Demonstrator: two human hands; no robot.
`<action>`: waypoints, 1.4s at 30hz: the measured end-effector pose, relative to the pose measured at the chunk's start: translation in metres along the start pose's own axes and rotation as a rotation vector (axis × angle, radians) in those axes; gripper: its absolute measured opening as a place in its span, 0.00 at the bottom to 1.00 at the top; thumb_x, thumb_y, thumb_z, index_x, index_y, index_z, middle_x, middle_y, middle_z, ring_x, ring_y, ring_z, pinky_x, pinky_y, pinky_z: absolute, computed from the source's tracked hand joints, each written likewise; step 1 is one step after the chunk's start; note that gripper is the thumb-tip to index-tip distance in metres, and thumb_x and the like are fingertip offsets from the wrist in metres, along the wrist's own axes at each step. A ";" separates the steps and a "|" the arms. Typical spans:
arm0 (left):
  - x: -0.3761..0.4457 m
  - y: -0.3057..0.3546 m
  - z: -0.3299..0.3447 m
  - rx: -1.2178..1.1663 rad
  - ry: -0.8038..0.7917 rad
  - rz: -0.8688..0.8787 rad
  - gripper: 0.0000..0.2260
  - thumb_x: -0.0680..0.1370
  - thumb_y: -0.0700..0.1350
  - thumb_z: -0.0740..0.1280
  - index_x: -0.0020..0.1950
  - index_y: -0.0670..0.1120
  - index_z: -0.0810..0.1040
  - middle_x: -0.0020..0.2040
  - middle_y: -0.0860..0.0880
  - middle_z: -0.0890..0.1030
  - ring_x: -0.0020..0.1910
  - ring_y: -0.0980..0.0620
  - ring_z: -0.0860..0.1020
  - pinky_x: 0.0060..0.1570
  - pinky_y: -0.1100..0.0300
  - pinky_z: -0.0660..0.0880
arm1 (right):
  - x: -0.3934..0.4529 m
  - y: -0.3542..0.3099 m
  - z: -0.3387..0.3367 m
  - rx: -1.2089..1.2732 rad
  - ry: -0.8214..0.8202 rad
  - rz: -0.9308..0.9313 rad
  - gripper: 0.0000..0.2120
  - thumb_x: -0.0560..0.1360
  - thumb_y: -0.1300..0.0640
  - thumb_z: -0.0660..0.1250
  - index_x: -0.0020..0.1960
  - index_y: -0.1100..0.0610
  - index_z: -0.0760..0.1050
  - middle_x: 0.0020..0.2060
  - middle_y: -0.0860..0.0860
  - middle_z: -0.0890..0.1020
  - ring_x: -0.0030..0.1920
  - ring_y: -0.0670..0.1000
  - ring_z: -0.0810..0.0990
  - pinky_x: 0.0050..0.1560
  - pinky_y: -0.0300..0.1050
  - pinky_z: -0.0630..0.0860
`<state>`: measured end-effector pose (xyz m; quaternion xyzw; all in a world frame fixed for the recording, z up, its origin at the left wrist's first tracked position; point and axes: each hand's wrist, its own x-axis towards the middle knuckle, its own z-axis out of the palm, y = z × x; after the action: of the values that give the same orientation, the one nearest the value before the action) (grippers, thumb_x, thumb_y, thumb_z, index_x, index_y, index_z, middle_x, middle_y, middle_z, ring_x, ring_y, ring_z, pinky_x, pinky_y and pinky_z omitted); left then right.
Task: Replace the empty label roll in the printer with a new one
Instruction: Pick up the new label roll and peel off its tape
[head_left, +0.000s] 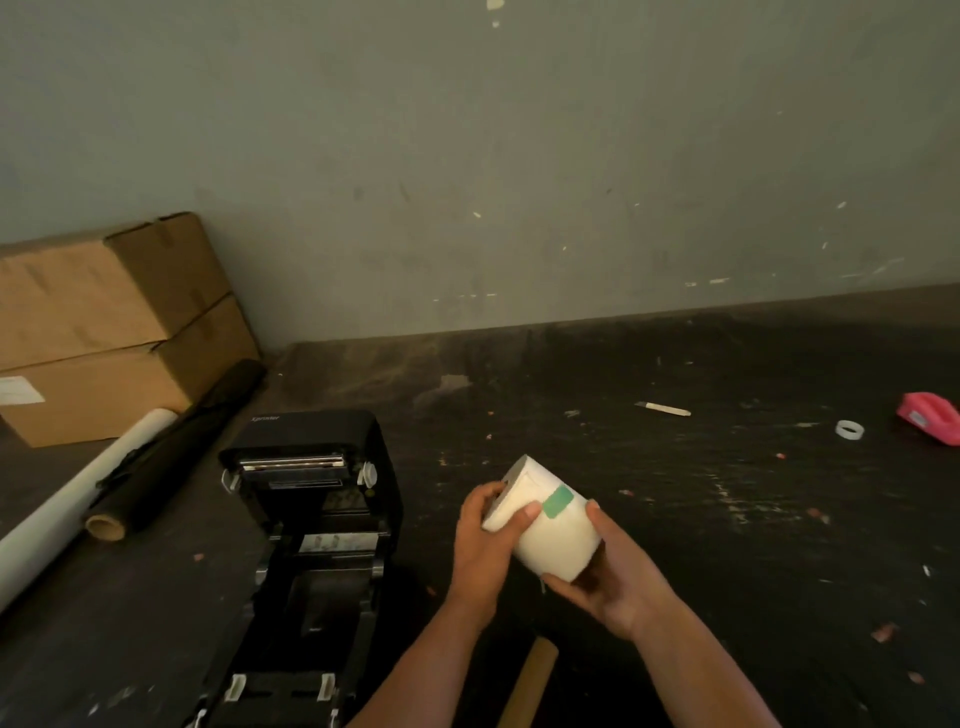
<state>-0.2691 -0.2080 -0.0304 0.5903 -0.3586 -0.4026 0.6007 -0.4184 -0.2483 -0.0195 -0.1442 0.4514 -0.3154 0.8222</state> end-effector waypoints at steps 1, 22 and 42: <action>0.002 0.005 -0.001 -0.020 -0.008 -0.015 0.15 0.71 0.47 0.76 0.55 0.50 0.79 0.59 0.47 0.80 0.54 0.50 0.80 0.47 0.58 0.80 | 0.000 0.002 0.000 -0.033 -0.003 0.005 0.26 0.71 0.47 0.70 0.66 0.50 0.68 0.58 0.63 0.77 0.57 0.66 0.77 0.47 0.67 0.78; 0.040 0.062 -0.021 0.038 -0.729 -0.382 0.32 0.62 0.50 0.81 0.64 0.48 0.77 0.59 0.43 0.81 0.61 0.42 0.78 0.62 0.43 0.74 | -0.022 -0.074 0.014 -1.078 -0.441 -0.268 0.22 0.72 0.46 0.67 0.64 0.52 0.75 0.59 0.53 0.80 0.60 0.52 0.79 0.61 0.60 0.75; 0.022 0.062 0.001 -0.119 -0.039 -0.556 0.30 0.69 0.69 0.67 0.55 0.44 0.79 0.52 0.44 0.83 0.55 0.45 0.79 0.65 0.45 0.69 | -0.009 -0.026 -0.004 -0.422 -0.125 -0.696 0.13 0.71 0.52 0.69 0.56 0.52 0.77 0.61 0.54 0.76 0.58 0.53 0.79 0.51 0.51 0.80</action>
<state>-0.2575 -0.2300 0.0309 0.6218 -0.1700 -0.5836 0.4938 -0.4353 -0.2623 -0.0024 -0.4725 0.3796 -0.4659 0.6446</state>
